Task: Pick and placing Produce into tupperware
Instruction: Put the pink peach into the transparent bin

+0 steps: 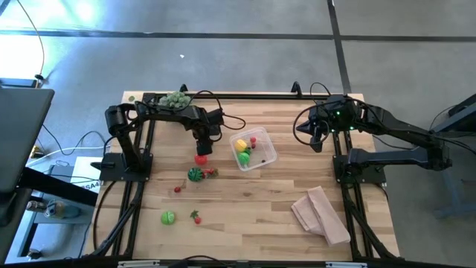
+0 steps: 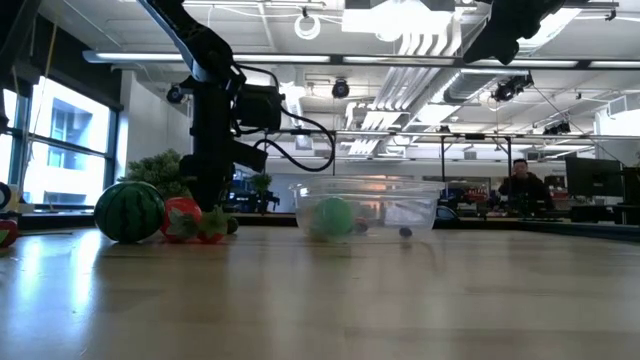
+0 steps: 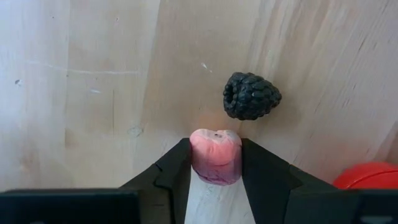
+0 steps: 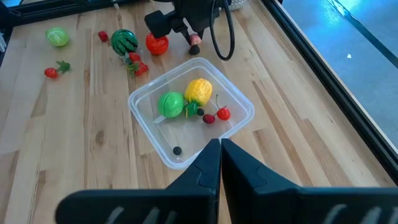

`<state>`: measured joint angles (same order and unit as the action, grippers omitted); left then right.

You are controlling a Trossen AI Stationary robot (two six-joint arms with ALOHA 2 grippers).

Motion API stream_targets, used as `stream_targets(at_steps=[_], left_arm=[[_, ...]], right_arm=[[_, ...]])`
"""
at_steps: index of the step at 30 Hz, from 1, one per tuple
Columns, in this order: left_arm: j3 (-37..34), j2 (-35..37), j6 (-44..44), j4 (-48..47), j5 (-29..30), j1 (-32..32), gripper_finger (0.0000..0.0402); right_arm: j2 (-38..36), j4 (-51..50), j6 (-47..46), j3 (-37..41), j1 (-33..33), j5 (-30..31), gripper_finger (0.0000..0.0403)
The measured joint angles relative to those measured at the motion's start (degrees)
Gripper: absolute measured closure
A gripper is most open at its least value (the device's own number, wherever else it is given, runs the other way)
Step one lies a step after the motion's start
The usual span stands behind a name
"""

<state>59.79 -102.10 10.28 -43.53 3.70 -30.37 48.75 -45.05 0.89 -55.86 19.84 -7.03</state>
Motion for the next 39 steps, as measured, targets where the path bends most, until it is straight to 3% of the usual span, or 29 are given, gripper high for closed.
stream_targets(at_steps=[17, 27, 31, 39], left_arm=[[1.63, 0.14, -0.27, -1.77, -2.58, 0.02, 0.0284], [3.19, 9.33, -0.20, -0.41, -3.52, 0.04, 0.0284], [3.19, 14.33, -0.20, 5.91, -8.37, 0.07, 0.0284], [3.26, 17.68, 1.36, 24.60, -24.96, 0.11, 0.0284]], right_arm=[[0.01, -0.01, 0.00, 0.00, 0.02, 0.00, 0.0399], [0.01, -0.01, 0.00, 0.00, -0.01, 0.02, 0.0399], [-0.01, -0.01, 0.00, 0.00, -0.01, 0.00, 0.0399], [-0.02, -0.01, 0.00, 0.00, 0.01, 0.02, 0.0399]])
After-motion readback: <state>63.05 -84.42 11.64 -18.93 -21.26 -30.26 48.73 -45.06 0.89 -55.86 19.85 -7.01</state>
